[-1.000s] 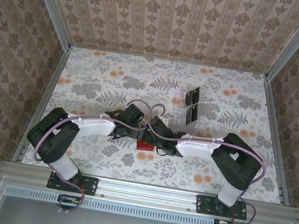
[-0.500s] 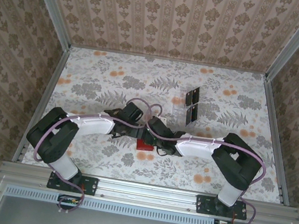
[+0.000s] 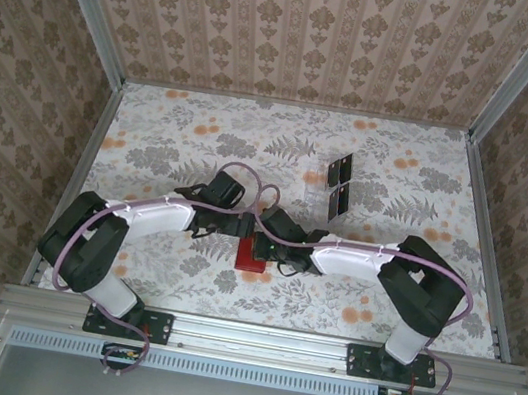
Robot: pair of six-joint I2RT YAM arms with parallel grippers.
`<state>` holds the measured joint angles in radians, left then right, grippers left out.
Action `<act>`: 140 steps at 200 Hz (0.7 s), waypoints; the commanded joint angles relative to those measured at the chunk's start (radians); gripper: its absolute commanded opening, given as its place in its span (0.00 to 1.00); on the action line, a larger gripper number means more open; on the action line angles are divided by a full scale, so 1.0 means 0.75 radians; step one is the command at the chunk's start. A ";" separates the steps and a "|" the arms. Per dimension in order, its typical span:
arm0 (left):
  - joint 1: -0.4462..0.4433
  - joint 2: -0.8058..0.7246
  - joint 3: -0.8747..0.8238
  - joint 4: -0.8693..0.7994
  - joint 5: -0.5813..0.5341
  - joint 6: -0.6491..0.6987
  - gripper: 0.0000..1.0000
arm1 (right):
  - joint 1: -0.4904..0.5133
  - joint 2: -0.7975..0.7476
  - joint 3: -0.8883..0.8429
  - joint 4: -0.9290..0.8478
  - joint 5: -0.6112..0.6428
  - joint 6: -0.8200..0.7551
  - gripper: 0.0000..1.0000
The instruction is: Put the credit cards into the card holder
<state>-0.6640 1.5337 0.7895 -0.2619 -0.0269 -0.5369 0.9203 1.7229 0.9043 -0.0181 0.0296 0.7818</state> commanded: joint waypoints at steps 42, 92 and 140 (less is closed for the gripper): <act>0.004 -0.057 -0.082 -0.007 0.042 0.006 1.00 | 0.006 -0.099 0.032 -0.070 -0.008 -0.046 0.00; -0.006 -0.106 -0.133 -0.002 0.049 -0.010 1.00 | 0.005 -0.088 0.046 -0.080 -0.024 -0.045 0.00; -0.012 -0.092 -0.165 0.030 0.051 -0.030 1.00 | 0.015 -0.038 0.036 -0.052 -0.050 -0.026 0.00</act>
<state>-0.6670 1.4700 0.6880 -0.2405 -0.0025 -0.5381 0.9215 1.6745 0.9169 -0.0547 0.0135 0.7612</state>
